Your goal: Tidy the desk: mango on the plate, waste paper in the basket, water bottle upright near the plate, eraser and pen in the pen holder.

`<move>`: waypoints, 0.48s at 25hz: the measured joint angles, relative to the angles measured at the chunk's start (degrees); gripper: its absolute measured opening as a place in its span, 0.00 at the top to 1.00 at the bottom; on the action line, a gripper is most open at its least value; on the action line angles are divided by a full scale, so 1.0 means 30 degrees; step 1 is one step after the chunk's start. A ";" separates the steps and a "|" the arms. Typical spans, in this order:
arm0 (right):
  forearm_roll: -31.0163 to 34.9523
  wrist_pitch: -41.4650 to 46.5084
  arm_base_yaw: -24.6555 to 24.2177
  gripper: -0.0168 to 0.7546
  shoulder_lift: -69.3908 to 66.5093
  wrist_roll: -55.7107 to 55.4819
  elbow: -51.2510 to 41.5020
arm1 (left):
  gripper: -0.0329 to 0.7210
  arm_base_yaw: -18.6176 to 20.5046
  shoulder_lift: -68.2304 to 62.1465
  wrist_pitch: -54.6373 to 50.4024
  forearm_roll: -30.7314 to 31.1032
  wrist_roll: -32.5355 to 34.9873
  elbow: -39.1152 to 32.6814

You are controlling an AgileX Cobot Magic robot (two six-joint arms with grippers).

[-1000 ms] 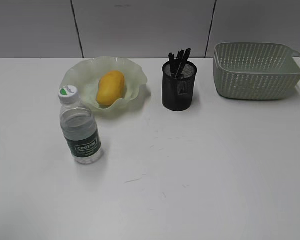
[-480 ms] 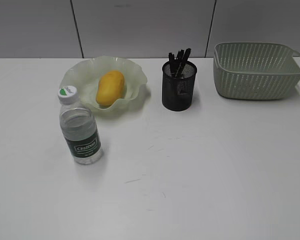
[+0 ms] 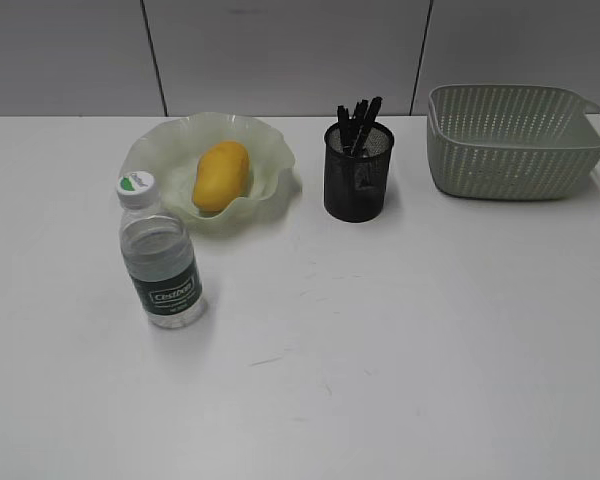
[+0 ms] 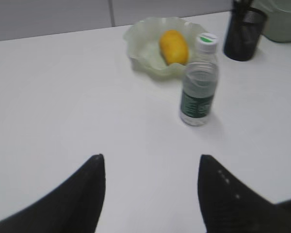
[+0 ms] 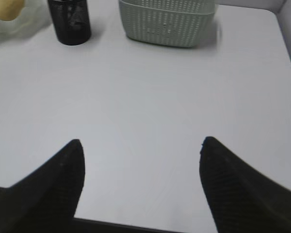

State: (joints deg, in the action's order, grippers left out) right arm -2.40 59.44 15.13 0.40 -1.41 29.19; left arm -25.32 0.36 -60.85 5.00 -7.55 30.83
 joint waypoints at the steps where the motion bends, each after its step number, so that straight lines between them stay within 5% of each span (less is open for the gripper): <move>1: 0.0000 0.0000 -0.0748 0.22 0.0000 0.0000 0.0000 | 0.36 0.1230 0.0000 0.0000 0.0000 0.0000 0.0000; 5: 0.0000 0.0000 -0.2844 0.22 0.0000 0.0000 0.0000 | 0.38 0.4412 0.0000 0.0000 0.0000 0.0000 0.0000; 12: 0.0000 0.0000 -0.3348 0.22 0.0022 0.0000 0.0000 | 0.38 0.4785 0.0000 0.0016 0.0000 0.0000 0.0000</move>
State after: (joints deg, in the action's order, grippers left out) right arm -2.40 59.44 5.09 0.47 -1.41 29.19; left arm -10.96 0.36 -60.80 5.00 -7.55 30.83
